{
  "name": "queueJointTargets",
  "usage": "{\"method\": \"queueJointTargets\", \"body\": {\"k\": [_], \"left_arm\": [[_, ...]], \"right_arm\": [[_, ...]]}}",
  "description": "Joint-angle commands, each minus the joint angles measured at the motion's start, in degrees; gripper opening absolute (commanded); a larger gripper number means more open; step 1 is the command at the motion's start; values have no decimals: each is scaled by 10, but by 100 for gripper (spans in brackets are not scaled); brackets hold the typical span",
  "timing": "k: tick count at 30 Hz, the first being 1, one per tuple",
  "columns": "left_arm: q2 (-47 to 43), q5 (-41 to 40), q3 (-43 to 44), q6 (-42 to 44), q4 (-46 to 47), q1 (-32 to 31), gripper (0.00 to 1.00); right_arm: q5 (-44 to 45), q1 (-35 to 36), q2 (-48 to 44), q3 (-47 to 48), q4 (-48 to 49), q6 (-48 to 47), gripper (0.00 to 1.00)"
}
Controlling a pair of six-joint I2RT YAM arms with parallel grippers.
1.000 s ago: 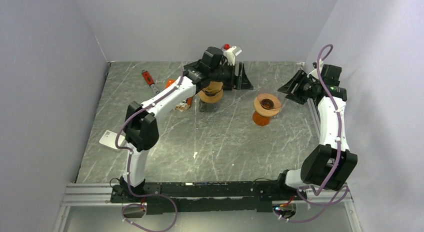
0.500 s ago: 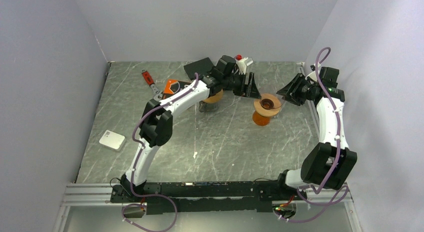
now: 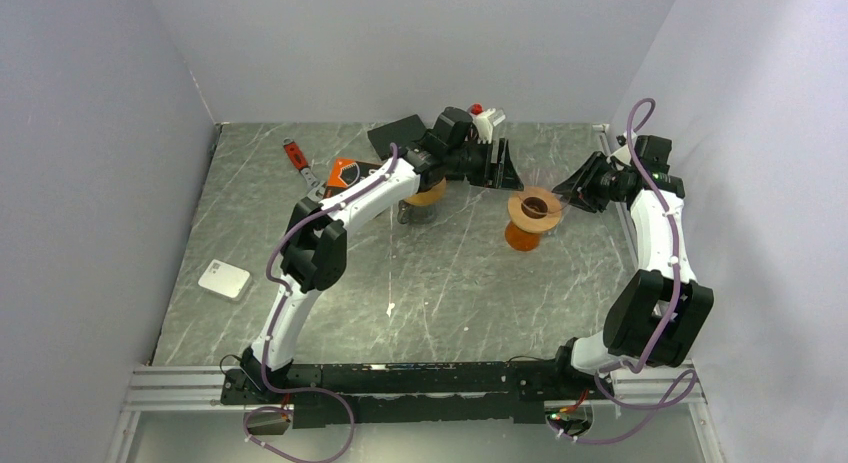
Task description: Place the coffee filter in the dripper
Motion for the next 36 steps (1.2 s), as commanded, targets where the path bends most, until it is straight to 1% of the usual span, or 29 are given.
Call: {"method": "queueJointTargets", "body": {"k": [1, 3, 5, 9, 11, 12, 15, 17, 19, 22, 24, 27, 29, 31, 33, 36], "left_arm": [[6, -7, 26, 8, 5, -1, 71], [3, -6, 27, 10, 8, -1, 71], [-1, -2, 29, 15, 18, -2, 73], [-20, -2, 40, 52, 17, -1, 78], [-41, -17, 37, 81, 15, -2, 80], [-56, -27, 31, 97, 16, -1, 82], [-111, -75, -7, 154, 26, -1, 87], [-156, -117, -43, 190, 36, -1, 89], [-202, -166, -81, 224, 39, -1, 92], [-263, -238, -144, 276, 29, 2, 95], [-297, -300, -180, 306, 17, 5, 96], [-346, -365, -231, 320, -17, 23, 98], [-376, -383, -274, 305, -38, 49, 98], [-409, -381, -322, 280, -52, 93, 98], [-444, -385, -371, 246, -61, 129, 98], [-491, -373, -441, 218, -69, 183, 98]], "right_arm": [[8, -2, 3, 3, 3, 2, 38], [4, -2, -2, 5, 3, -2, 38], [-5, -2, -13, 11, 7, -6, 40], [-1, -2, -53, 35, 13, -5, 63], [6, -2, -72, 49, 15, -3, 75], [10, -2, -82, 56, 16, -2, 80], [20, -1, -104, 71, 19, 3, 93], [23, 0, -116, 77, 23, 5, 98], [25, 7, -124, 81, 28, 7, 99], [27, 23, -130, 88, 36, 7, 99], [33, 43, -132, 91, 43, 10, 99], [48, 78, -130, 96, 54, 11, 99], [65, 101, -122, 105, 55, 8, 99], [72, 118, -113, 116, 52, 4, 99], [72, 126, -109, 120, 53, 3, 99], [70, 133, -105, 120, 58, 5, 99]]}}
